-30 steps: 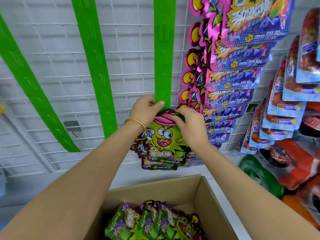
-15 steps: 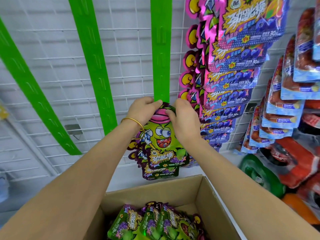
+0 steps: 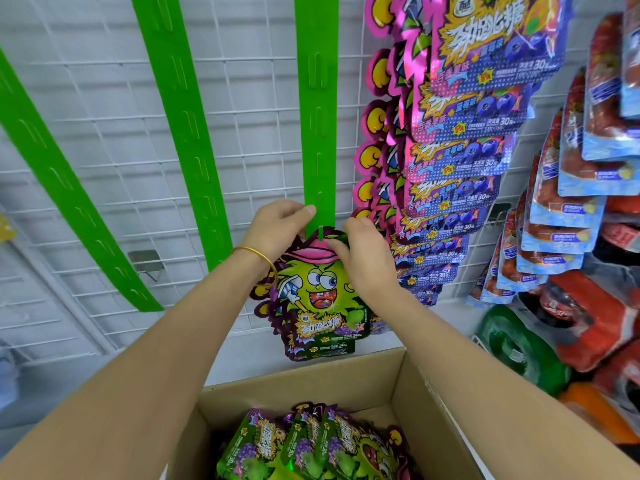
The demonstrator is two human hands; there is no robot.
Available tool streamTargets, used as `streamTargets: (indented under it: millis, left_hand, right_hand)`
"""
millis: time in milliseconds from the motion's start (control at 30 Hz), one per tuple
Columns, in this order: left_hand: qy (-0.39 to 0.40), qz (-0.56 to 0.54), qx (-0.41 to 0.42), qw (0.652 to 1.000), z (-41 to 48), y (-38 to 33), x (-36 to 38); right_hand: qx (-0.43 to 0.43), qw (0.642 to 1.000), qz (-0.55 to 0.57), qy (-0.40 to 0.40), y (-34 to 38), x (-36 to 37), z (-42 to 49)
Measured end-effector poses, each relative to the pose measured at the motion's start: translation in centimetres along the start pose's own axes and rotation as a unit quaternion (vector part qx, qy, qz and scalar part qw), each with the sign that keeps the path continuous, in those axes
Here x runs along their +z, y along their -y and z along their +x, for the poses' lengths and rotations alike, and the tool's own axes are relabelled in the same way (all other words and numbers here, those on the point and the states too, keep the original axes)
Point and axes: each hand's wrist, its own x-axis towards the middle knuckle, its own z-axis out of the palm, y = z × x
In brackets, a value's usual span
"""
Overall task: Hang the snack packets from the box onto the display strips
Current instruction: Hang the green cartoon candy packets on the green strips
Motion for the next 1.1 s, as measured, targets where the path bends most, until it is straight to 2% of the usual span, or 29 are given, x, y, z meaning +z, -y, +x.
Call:
streamTargets:
  millis: [100, 167, 267, 333, 367, 433, 500, 533, 600, 667, 867, 1100]
  left_hand:
    - [0.012, -0.001, 0.011, 1.0, -1.0, 0.7, 0.1]
    - [-0.004, 0.021, 0.047, 0.999, -2.1, 1.7, -0.2]
    - [-0.067, 0.088, 0.12, 0.987, -5.1, 3.6, -1.0]
    - [-0.053, 0.111, 0.129, 0.984, -8.0, 5.0, -1.4]
    - [-0.023, 0.121, 0.117, 0.985, -9.5, 6.0, -1.4]
    - [0.049, 0.125, 0.06, 0.989, -11.9, 8.2, -1.3]
    - [0.108, 0.114, -0.007, 0.988, -13.4, 10.0, -1.0]
    - [0.124, 0.112, -0.032, 0.985, -13.7, 10.5, -0.9]
    - [0.133, 0.102, -0.055, 0.984, -13.9, 10.9, -0.8]
    - [0.133, 0.093, -0.062, 0.985, -13.6, 10.9, -0.7]
    - [0.129, 0.087, -0.074, 0.985, -13.3, 10.8, -0.6]
    - [0.128, 0.067, -0.095, 0.985, -13.2, 11.1, -0.5]
  right_hand:
    - [0.002, 1.0, 0.001, -0.004, -0.2, 0.3, -0.1]
    - [-0.013, 1.0, 0.0, -0.021, -0.5, 0.1, -0.6]
    - [-0.049, 0.992, -0.029, -0.109, -1.5, -0.3, -3.3]
    - [-0.042, 0.989, -0.014, -0.139, -2.8, 0.2, -6.5]
    - [-0.016, 0.995, 0.017, -0.094, -3.6, 1.0, -8.3]
    - [0.085, 0.987, 0.089, 0.106, -5.7, 3.8, -12.0]
    - [0.168, 0.933, 0.09, 0.304, -8.0, 7.1, -15.5]
    - [0.19, 0.905, 0.088, 0.371, -8.9, 8.4, -17.2]
    - [0.216, 0.858, 0.116, 0.451, -10.2, 10.4, -20.1]
    - [0.224, 0.835, 0.119, 0.489, -10.7, 12.1, -22.2]
    - [0.233, 0.846, 0.062, 0.475, -11.3, 16.4, -24.9]
    - [0.128, 0.897, -0.105, 0.409, -10.9, 17.4, -25.6]
